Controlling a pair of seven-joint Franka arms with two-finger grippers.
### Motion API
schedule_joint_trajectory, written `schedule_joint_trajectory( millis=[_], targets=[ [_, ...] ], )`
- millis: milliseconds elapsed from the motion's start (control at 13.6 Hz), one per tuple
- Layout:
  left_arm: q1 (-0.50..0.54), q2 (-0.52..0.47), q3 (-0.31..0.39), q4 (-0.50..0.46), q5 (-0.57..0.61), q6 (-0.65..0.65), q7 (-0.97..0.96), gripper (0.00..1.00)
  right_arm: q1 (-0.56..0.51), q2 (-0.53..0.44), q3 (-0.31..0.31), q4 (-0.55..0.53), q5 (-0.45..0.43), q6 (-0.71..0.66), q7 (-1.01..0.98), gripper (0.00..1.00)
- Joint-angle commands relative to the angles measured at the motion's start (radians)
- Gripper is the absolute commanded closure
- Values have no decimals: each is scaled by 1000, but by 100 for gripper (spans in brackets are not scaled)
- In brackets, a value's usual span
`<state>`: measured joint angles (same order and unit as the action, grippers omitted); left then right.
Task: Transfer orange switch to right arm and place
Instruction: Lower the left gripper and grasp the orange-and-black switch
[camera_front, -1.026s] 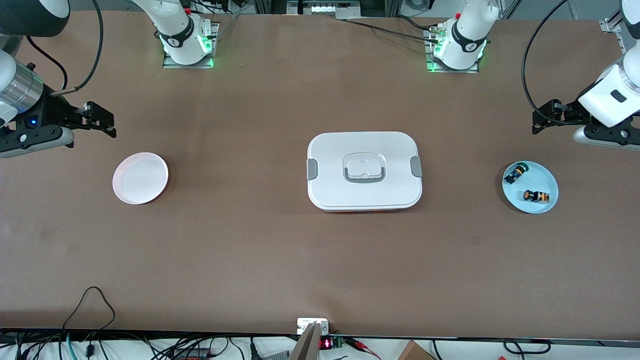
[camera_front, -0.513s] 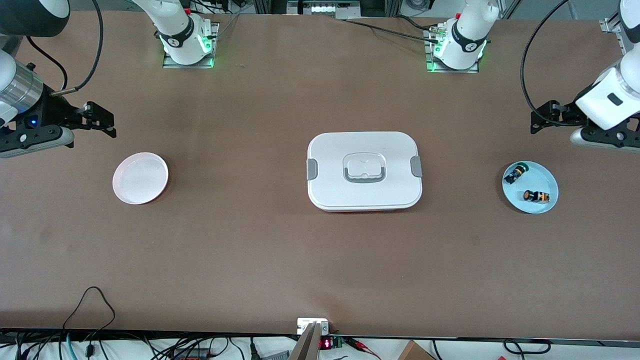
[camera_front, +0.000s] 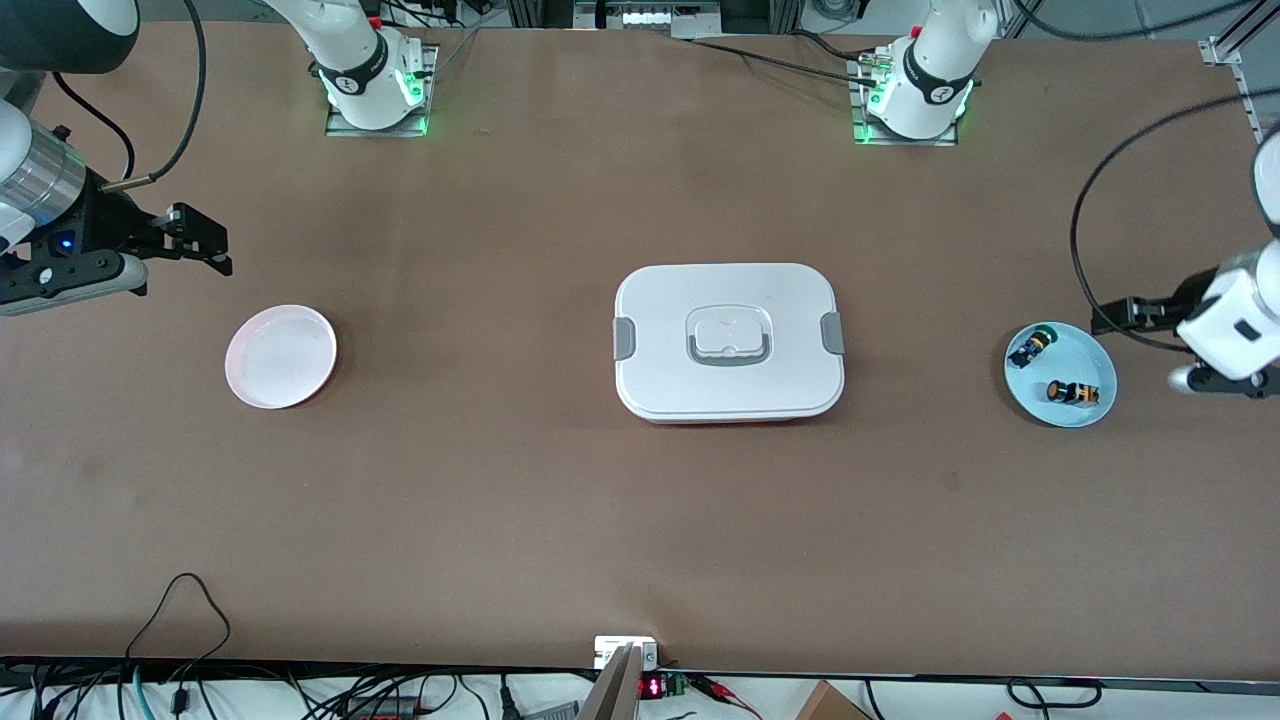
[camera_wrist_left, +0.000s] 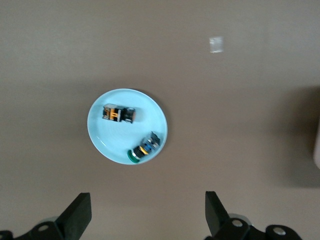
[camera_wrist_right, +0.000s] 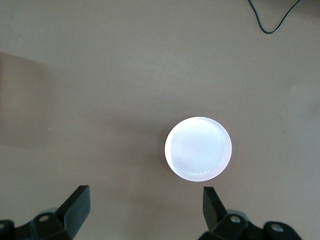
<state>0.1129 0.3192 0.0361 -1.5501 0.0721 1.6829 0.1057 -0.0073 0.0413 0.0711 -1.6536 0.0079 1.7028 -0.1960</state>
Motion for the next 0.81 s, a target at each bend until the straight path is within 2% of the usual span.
schedule_joint_trajectory(
  millis=[0,293,586,733],
  targets=[
    [103,128,-16,26,3,133,60,0,-10,-3,9,6,12,-2,-5,0],
    [166,247,-19,-36,2,375,218,0,-10,-3,7,6,12,-2,-3,0],
    [174,242,-19,-197,2,573,255,0,-10,-3,9,6,12,-2,-5,0],
    [174,230,-19,-248,2,606,303,0,-10,-3,9,6,12,-2,-3,0]
  ],
)
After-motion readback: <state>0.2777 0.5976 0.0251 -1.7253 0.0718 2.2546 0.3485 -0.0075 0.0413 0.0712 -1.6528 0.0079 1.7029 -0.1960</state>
